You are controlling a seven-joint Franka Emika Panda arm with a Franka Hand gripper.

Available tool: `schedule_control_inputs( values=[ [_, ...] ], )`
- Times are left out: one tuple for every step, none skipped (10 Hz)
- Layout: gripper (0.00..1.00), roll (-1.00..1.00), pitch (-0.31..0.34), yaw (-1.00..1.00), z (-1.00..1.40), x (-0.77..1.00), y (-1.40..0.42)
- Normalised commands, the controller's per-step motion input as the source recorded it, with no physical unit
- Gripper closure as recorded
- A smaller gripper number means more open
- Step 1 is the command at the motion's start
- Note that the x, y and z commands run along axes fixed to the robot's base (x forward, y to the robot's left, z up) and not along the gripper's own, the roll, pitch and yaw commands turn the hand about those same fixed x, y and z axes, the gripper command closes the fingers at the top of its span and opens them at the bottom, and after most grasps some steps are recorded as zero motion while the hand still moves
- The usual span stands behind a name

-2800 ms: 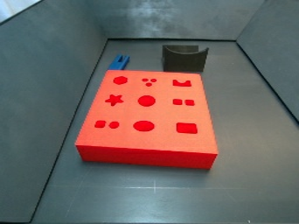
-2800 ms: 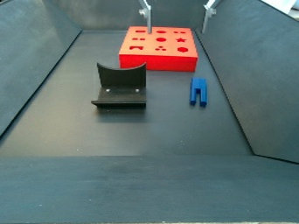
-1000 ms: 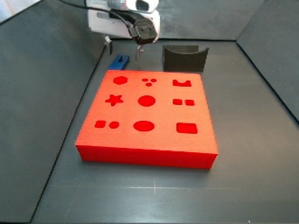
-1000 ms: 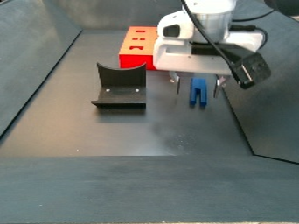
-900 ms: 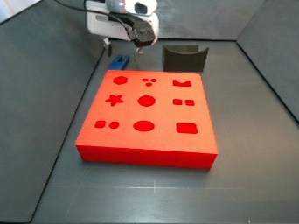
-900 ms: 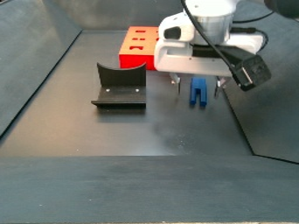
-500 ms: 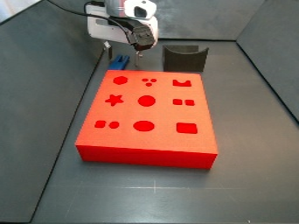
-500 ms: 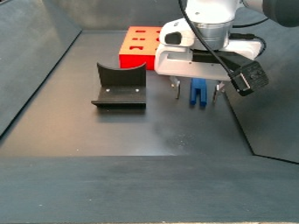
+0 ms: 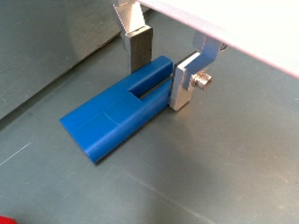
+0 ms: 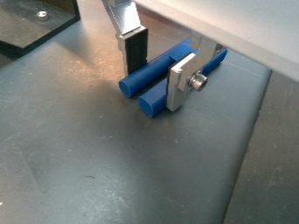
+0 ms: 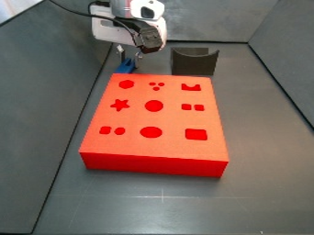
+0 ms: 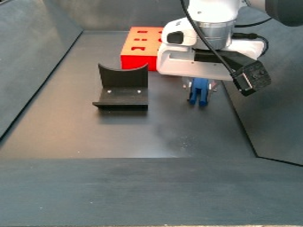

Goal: Pick up the square-circle object. Move up. Place the square-circle object on the fixture. Regrasp the square-circle object. Move to above the board. Insert the square-circle object.
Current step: Pick up the square-circle object, then move up.

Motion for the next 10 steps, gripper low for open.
schedule_control_inputs(
  values=[
    [1.00,0.00,0.000,0.00,0.00,0.00,0.00],
    [1.00,0.00,0.000,0.00,0.00,0.00,0.00],
    [1.00,0.00,0.000,0.00,0.00,0.00,0.00],
    [1.00,0.00,0.000,0.00,0.00,0.00,0.00],
    [1.00,0.00,0.000,0.00,0.00,0.00,0.00],
    [1.00,0.00,0.000,0.00,0.00,0.00,0.00],
    [1.00,0.00,0.000,0.00,0.00,0.00,0.00],
    [1.00,0.00,0.000,0.00,0.83,0.00,0.00],
    [1.00,0.00,0.031,-0.02,0.78,-0.05,0.00],
    [1.00,0.00,0.047,-0.02,0.72,-0.05,0.00]
  ],
)
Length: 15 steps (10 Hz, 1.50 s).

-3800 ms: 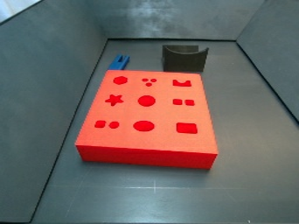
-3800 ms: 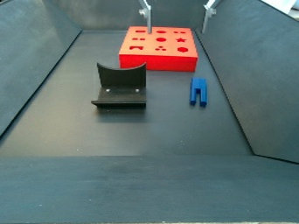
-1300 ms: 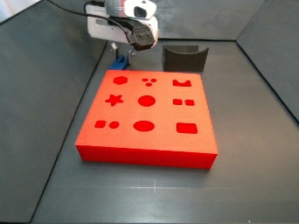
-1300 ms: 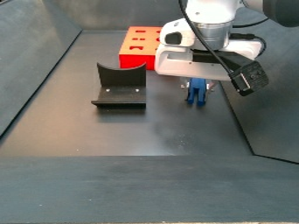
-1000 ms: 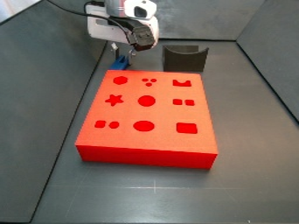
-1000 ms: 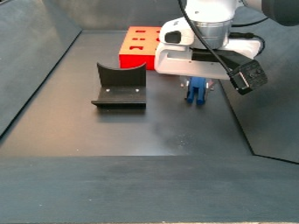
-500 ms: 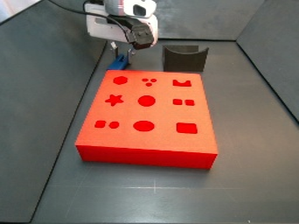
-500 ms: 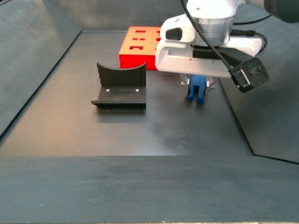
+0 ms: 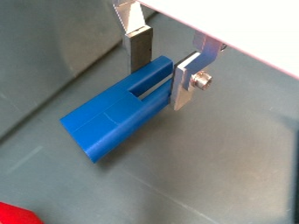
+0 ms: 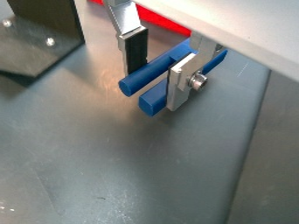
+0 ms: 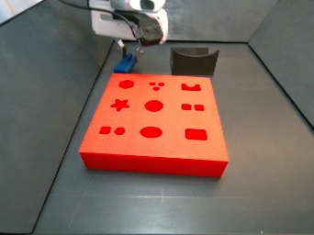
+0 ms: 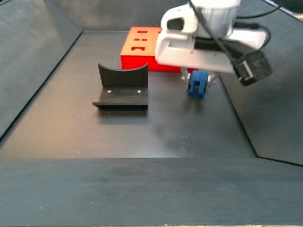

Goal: Pick up the square-circle object. Move up. Place the square-circle object on the fixture. Regrasp the square-circle object. Move to above the board. Insert the square-circle object.
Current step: Move up, then place the square-circle object on the fixture.

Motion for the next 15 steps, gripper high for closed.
schedule_control_inputs(
  values=[
    [1.00,0.02,0.080,-0.03,0.56,-0.02,0.01],
    [1.00,0.05,0.085,-0.03,0.38,-0.01,0.01],
    [1.00,0.07,0.078,-0.03,0.24,-0.02,0.01],
    [1.00,0.00,0.000,0.00,1.00,0.00,0.00],
    [1.00,0.02,-0.001,0.01,1.00,0.00,0.00],
    [1.00,0.03,0.005,0.01,1.00,-0.01,0.00],
    [1.00,0.05,0.020,0.00,1.00,-0.01,0.00],
    [1.00,0.07,0.035,0.00,1.00,-0.02,0.00],
    [1.00,0.09,0.049,-0.01,1.00,-0.02,0.01],
    [1.00,0.11,0.056,0.00,1.00,-0.03,0.00],
    [1.00,0.10,0.060,0.01,0.95,-0.03,0.00],
    [1.00,0.10,0.060,0.01,0.85,-0.02,0.00],
    [1.00,0.09,0.069,0.01,0.66,-0.01,0.01],
    [1.00,0.08,0.077,0.01,0.45,0.00,0.01],
    [1.00,0.07,0.085,0.01,0.30,0.00,0.01]
  ],
)
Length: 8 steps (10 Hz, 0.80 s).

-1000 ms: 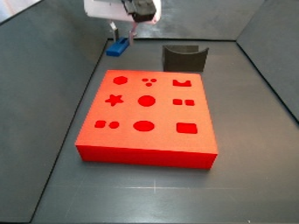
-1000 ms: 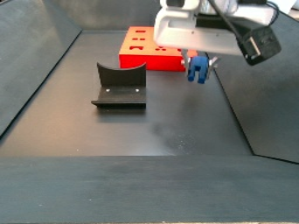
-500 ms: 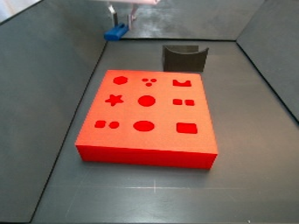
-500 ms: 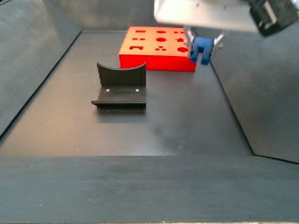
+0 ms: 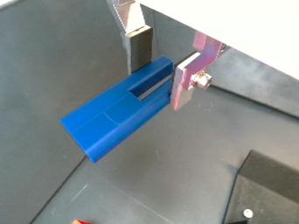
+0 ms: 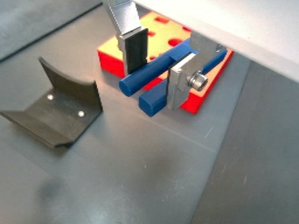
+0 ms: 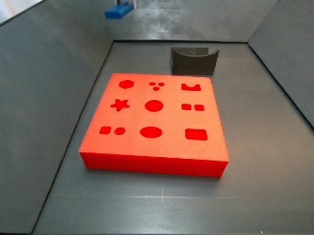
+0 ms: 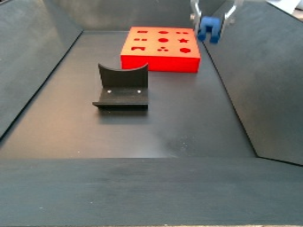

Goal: Pick up the square-circle object. Move up. Place the square-circle object on the fixture. Regrasp the square-circle object. Move to above the board. Insert the square-circle object.
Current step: Place the square-circle object on the fixture.

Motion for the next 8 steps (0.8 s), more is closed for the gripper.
schedule_control_inputs(
  values=[
    [1.00,0.13,-0.124,1.00,-0.08,1.00,0.05],
    [1.00,0.13,-0.122,1.00,-0.13,1.00,0.04],
    [1.00,0.12,-0.101,0.80,-0.13,1.00,0.04],
    [1.00,0.10,-0.060,0.55,-0.11,1.00,0.03],
    [1.00,0.07,-0.020,0.31,-0.10,1.00,0.03],
    [1.00,0.06,-0.010,0.20,-0.10,1.00,0.02],
    [1.00,0.04,-0.006,0.13,-0.10,1.00,0.02],
    [1.00,0.03,-0.001,0.09,-0.09,1.00,0.02]
  ],
)
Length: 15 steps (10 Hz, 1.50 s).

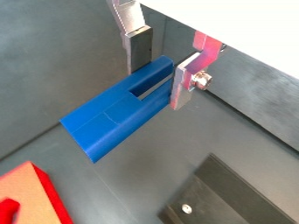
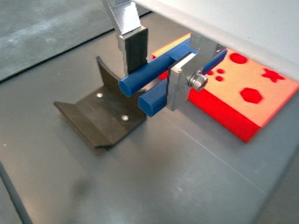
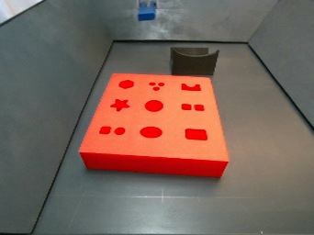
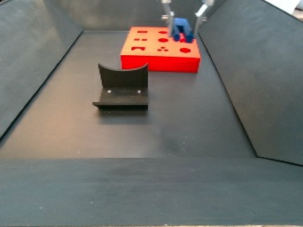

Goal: Pick up the square-circle object. Move up. Place the square-circle object on the fixture. Regrasp the square-circle object. Move to above the board. Insert the square-circle object.
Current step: Place the square-circle object on the fixture.

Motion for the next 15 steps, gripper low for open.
schedule_control_inputs(
  values=[
    [1.00,0.01,0.008,0.06,-0.09,1.00,0.01],
    [1.00,-0.01,0.015,0.04,-0.08,1.00,0.01],
    [1.00,-0.02,0.022,0.04,-0.08,1.00,0.01],
    [1.00,-0.03,0.034,0.03,-0.07,1.00,0.00],
    [1.00,-0.04,0.048,0.03,-0.05,0.96,0.00],
    [1.00,-0.05,0.055,0.03,-0.04,0.89,0.00],
    [1.00,-0.05,0.071,0.03,-0.03,0.76,0.00],
    [1.00,-1.00,0.161,-0.05,0.29,1.00,0.27],
    [1.00,-1.00,0.173,-0.06,0.30,0.98,0.30],
    [1.00,-1.00,0.180,-0.07,0.23,0.92,0.26],
    [1.00,-1.00,0.180,-0.08,0.07,0.84,0.14],
    [1.00,-1.00,0.187,-0.09,0.03,0.77,0.09],
    [1.00,-1.00,0.196,-0.10,0.01,0.71,0.07],
    [1.00,-1.00,0.199,-0.12,0.00,0.66,0.06],
    [1.00,-1.00,0.202,-0.14,-0.01,0.60,0.06]
  ],
)
